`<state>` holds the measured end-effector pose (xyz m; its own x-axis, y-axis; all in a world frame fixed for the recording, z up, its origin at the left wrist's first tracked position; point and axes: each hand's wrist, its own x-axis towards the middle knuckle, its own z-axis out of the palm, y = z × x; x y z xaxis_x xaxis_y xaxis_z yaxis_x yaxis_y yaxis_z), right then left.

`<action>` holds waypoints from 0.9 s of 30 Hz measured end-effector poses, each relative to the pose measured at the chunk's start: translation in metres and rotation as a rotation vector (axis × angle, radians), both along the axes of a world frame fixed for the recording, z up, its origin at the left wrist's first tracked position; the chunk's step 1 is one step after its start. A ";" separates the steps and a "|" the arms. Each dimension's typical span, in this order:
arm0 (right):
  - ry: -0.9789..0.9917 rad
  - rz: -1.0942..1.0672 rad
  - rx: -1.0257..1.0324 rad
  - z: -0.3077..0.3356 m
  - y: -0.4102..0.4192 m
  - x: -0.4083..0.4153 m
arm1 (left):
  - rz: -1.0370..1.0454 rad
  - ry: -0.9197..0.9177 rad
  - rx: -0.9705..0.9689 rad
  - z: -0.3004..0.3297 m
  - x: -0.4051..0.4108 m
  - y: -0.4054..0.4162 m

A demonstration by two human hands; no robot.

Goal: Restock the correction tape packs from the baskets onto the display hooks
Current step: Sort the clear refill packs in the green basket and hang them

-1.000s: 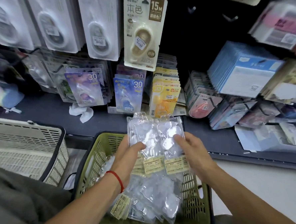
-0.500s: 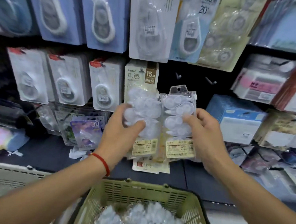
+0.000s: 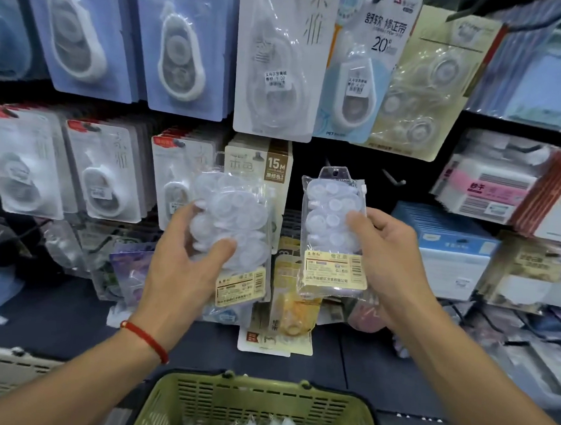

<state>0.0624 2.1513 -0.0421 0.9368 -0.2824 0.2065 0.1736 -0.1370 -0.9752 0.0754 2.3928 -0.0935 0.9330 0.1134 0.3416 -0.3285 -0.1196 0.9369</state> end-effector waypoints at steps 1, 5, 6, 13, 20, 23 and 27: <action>-0.005 0.005 0.003 0.001 -0.001 0.001 | -0.001 -0.007 -0.018 0.000 0.000 0.000; -0.017 0.025 0.020 0.005 -0.001 0.003 | -0.015 -0.029 -0.057 0.000 0.003 0.000; -0.008 0.026 0.038 0.006 -0.001 0.004 | -0.020 -0.033 -0.062 0.000 0.004 0.000; 0.037 0.035 0.086 0.010 -0.003 0.003 | -0.037 -0.069 -0.074 -0.001 0.004 0.000; 0.026 0.037 0.090 0.014 -0.004 -0.002 | -0.032 -0.069 -0.059 -0.003 0.006 0.000; 0.012 0.029 0.098 0.013 -0.003 -0.001 | -0.038 -0.071 -0.056 -0.002 0.005 0.000; 0.062 -0.005 -0.095 0.006 -0.009 0.008 | -0.049 -0.066 -0.065 -0.002 0.004 -0.002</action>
